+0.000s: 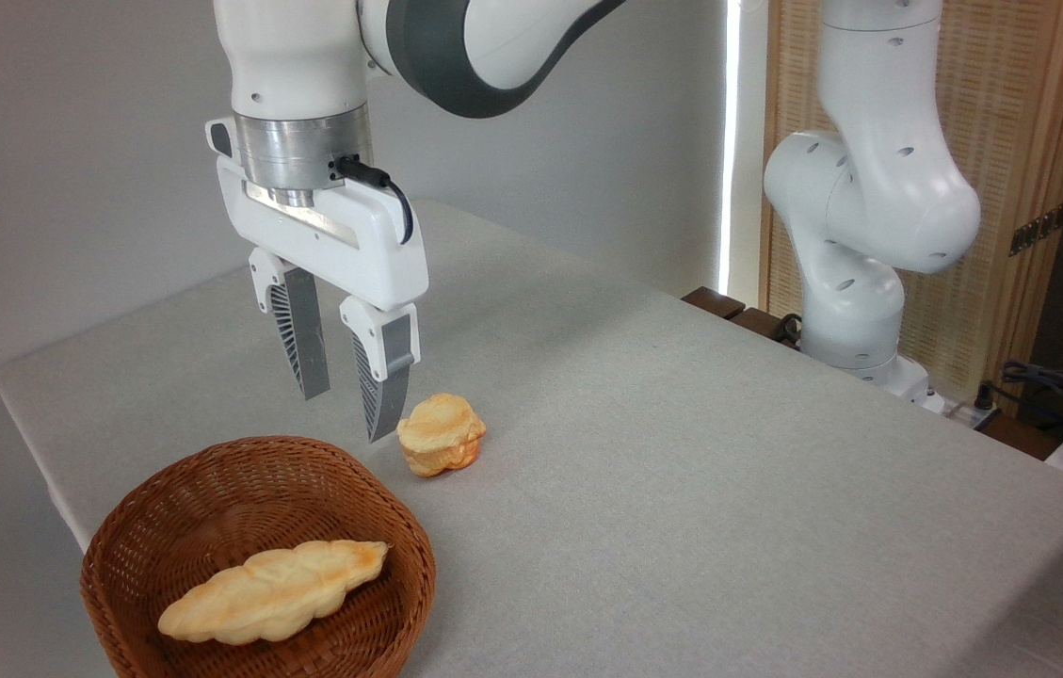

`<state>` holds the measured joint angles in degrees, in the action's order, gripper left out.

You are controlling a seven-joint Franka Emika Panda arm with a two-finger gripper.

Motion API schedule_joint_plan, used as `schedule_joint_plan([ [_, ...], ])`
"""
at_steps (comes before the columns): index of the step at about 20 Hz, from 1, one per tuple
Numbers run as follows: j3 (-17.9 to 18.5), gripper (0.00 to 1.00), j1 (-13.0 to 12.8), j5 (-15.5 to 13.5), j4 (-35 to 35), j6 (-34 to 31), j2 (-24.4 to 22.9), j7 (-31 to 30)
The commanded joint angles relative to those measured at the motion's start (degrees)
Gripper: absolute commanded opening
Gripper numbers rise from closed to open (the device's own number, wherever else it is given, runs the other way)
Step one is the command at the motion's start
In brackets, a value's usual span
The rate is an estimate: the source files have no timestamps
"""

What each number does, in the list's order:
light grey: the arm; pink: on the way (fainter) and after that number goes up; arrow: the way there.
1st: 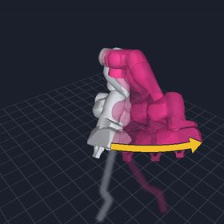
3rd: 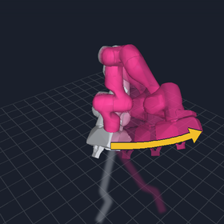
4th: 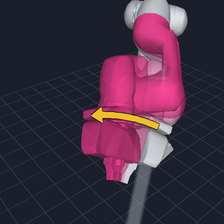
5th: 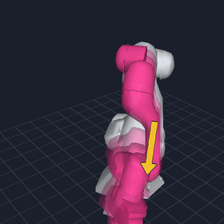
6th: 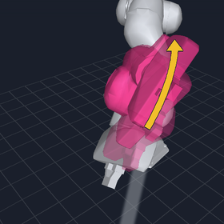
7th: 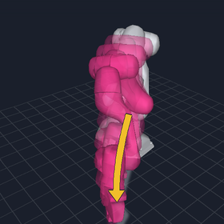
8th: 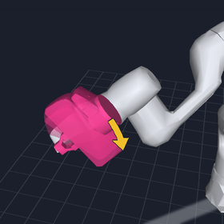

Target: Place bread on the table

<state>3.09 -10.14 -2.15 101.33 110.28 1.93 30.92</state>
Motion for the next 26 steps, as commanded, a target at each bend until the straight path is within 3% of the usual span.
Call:
schedule_joint_plan([
  [1, 0.2, 1.00, -0.2, -0.2, -1.2, 0.1, 0.6, -0.3],
  [18, 0.2, 1.00, -0.3, 0.2, -1.3, -0.2, 0.6, -0.2],
  [22, 0.5, 1.00, -0.2, 0.1, -0.8, 2.6, 0.9, -0.2],
  [26, 0.7, 1.00, -0.1, 0.4, 2.5, 9.6, 1.2, 0.1],
])
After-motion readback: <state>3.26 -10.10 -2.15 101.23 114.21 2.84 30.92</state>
